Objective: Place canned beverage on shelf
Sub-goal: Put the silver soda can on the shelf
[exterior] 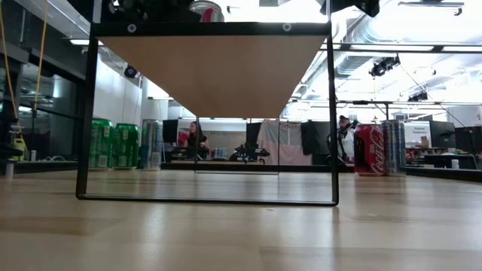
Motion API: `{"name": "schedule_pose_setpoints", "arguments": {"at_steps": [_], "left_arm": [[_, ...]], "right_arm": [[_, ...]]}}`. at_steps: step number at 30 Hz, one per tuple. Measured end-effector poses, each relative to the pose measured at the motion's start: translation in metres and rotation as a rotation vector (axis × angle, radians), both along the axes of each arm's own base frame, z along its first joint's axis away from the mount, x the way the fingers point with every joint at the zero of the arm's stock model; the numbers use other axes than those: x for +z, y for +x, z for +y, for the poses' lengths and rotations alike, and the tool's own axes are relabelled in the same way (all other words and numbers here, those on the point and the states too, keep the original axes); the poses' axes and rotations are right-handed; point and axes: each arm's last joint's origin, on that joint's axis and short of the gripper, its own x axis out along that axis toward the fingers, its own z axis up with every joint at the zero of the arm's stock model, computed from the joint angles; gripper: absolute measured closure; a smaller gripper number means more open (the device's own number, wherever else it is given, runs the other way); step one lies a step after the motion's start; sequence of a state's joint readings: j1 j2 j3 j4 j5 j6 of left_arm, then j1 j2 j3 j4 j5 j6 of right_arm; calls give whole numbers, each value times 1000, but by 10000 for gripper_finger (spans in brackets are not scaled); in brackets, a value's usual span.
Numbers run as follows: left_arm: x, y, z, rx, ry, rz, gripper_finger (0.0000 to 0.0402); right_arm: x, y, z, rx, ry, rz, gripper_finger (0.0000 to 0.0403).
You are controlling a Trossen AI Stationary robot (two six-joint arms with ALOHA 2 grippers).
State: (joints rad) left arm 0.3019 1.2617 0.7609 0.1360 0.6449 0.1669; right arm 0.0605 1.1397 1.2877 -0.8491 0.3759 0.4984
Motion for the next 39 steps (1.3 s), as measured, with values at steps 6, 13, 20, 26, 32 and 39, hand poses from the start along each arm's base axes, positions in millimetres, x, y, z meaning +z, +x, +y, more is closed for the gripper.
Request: {"name": "schedule_pose_setpoints", "arguments": {"at_steps": [6,13,20,26,32,39], "left_arm": [[2,-2,-1,3,-1,-2,167],[14,-7,-10,149,7,-17,194],[24,-3,-37,547,17,-61,185],[26,-3,-66,813,-125,-104,184],[22,-7,-90,1018,-138,-138,184],[9,2,-94,1034,-93,-98,177]], "right_arm": [[0,0,0,0,0,0,403],[0,0,0,4,-4,2,403],[0,0,0,-6,-17,2,403],[0,0,0,11,-40,12,403],[0,0,0,24,-56,20,403],[0,0,0,27,-61,21,403]]}}
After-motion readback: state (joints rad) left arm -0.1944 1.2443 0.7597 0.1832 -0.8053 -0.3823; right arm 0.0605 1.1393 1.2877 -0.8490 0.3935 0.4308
